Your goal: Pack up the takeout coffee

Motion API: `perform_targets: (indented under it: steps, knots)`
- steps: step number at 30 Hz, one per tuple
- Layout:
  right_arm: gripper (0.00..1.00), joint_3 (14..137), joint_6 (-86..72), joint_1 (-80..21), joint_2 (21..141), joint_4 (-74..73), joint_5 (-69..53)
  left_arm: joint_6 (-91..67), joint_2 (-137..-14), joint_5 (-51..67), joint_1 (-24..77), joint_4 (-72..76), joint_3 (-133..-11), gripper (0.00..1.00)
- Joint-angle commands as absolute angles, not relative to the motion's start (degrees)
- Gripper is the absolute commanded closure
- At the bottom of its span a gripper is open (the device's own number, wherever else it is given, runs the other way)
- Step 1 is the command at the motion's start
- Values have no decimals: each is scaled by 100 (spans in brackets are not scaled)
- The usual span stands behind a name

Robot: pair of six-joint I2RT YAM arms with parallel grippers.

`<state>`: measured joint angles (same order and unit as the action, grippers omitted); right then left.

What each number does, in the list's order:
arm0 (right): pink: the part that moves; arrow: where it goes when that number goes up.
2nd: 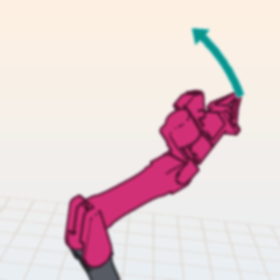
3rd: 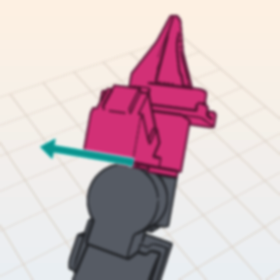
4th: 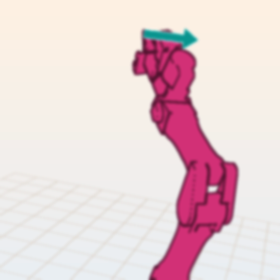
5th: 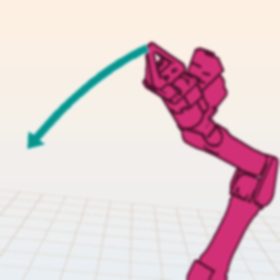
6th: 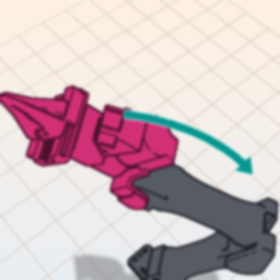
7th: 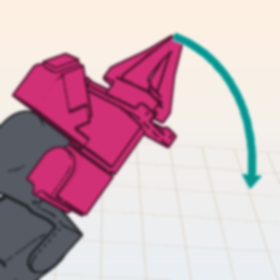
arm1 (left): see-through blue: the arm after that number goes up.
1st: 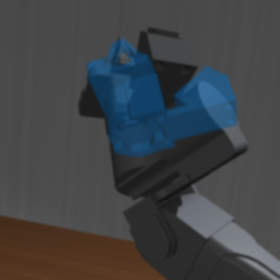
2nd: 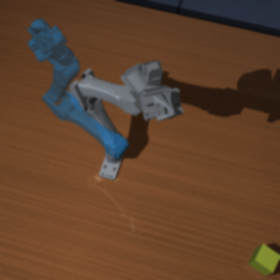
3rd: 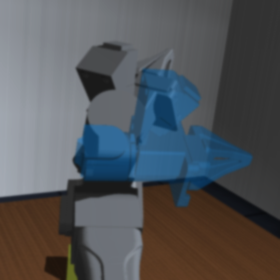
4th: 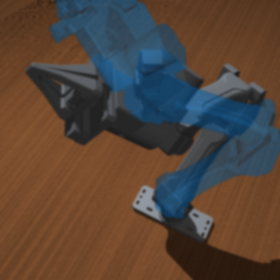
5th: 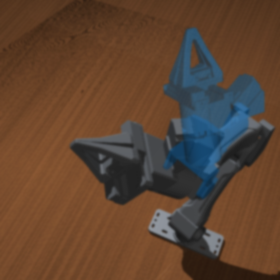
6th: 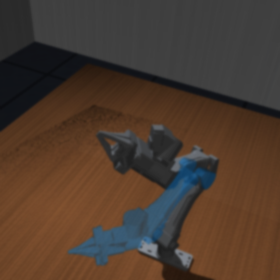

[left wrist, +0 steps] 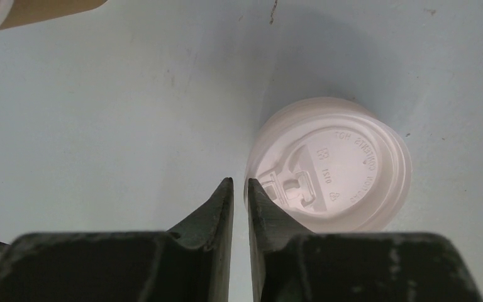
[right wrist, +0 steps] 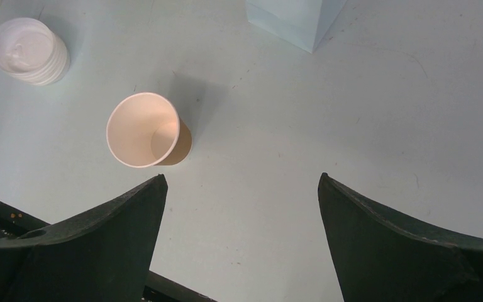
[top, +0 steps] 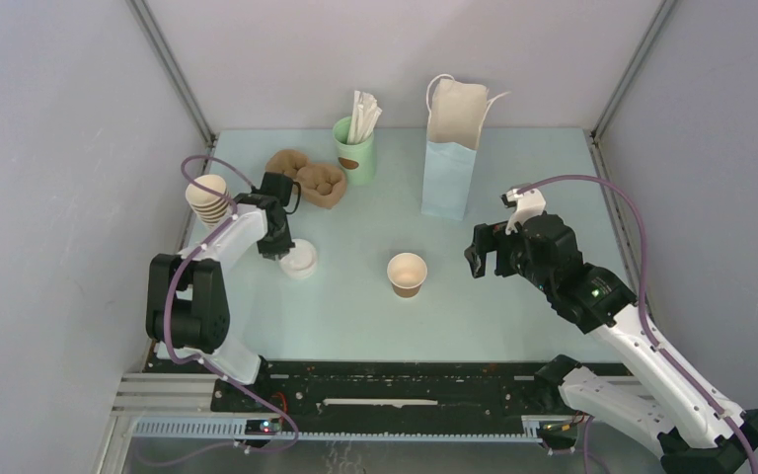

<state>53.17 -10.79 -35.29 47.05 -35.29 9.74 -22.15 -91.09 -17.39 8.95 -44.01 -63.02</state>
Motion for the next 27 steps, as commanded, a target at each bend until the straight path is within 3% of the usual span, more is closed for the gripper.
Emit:
perform_targets:
  steps: [1, 8, 15, 21, 27]
  knots:
    - [0, 5309, -1062, -3505, 4702, -3364, 915, -2140, -9055, -1731, 855, -4278, -6521, 82]
    - [0, 5309, -1063, -3519, 4656, -3418, 940, -2155, -9186, -1586, 866, -4250, -6495, 79]
    - [0, 5303, -1062, -3541, 4617, -3437, 949, -2140, -9205, -1592, 862, -4227, -6488, 85]
    - [0, 5309, -1056, -3551, 4625, -3438, 972, -2126, -9118, -1636, 862, -4246, -6531, 99]
    - [0, 5309, -1038, -3551, 4639, -3401, 967, -2134, -8507, -1627, 862, -4490, -6651, 100]
